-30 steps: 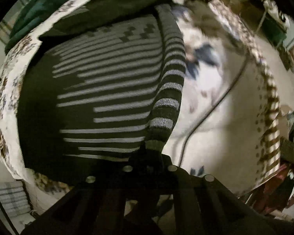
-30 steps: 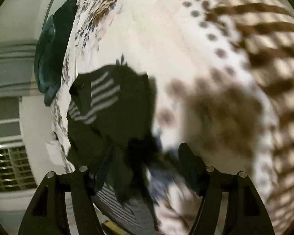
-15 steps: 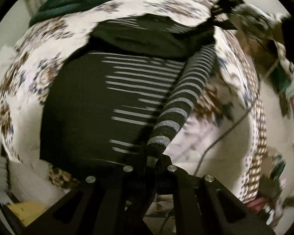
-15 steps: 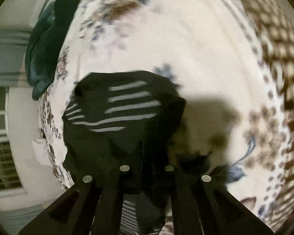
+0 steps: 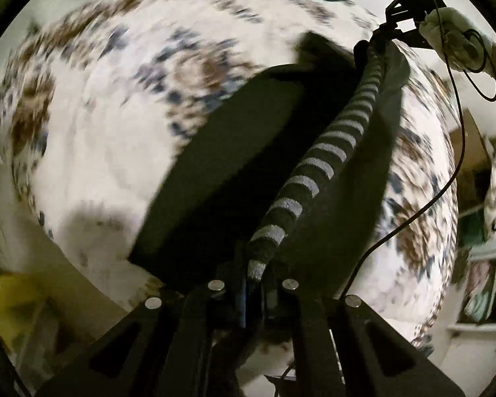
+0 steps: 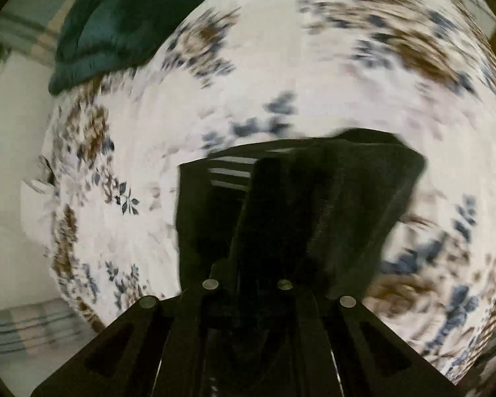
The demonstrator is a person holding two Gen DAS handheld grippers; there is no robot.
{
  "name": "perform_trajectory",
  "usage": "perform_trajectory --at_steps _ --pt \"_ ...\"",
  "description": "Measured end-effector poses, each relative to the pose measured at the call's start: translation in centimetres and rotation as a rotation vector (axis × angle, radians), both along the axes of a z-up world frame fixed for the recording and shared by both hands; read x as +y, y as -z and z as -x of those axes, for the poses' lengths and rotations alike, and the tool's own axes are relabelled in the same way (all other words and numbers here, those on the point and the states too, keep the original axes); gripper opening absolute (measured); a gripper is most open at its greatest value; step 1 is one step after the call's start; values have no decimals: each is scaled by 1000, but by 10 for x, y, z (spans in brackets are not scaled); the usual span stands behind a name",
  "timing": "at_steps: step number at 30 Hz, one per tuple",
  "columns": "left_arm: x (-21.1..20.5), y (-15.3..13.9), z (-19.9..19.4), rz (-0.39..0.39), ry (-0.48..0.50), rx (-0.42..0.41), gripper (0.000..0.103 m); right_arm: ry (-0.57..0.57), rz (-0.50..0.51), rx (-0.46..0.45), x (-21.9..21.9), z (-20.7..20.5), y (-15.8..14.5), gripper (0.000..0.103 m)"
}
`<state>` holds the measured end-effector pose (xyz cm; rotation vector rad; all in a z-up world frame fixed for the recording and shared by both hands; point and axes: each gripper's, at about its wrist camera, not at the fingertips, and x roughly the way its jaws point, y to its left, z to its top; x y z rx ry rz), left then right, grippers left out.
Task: Fold small clothes
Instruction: 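Lift the hem with both tools and fold it toward the collar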
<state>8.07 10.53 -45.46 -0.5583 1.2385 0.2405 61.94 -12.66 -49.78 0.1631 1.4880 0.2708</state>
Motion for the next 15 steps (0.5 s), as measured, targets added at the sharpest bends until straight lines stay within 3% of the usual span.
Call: perform_trajectory --at_steps 5,8,11,13,15 --pt "48 34 10 79 -59 35 4 -52 101 16 108 -14 47 5" --pt "63 60 8 116 -36 63 5 -71 171 18 148 -18 74 5" --pt "77 91 4 104 -5 142 11 -68 235 22 166 -19 98 6" --pt "87 103 6 131 -1 168 23 -72 242 35 168 -19 107 9" --pt "99 104 14 171 -15 157 37 -74 202 58 163 -14 109 25"
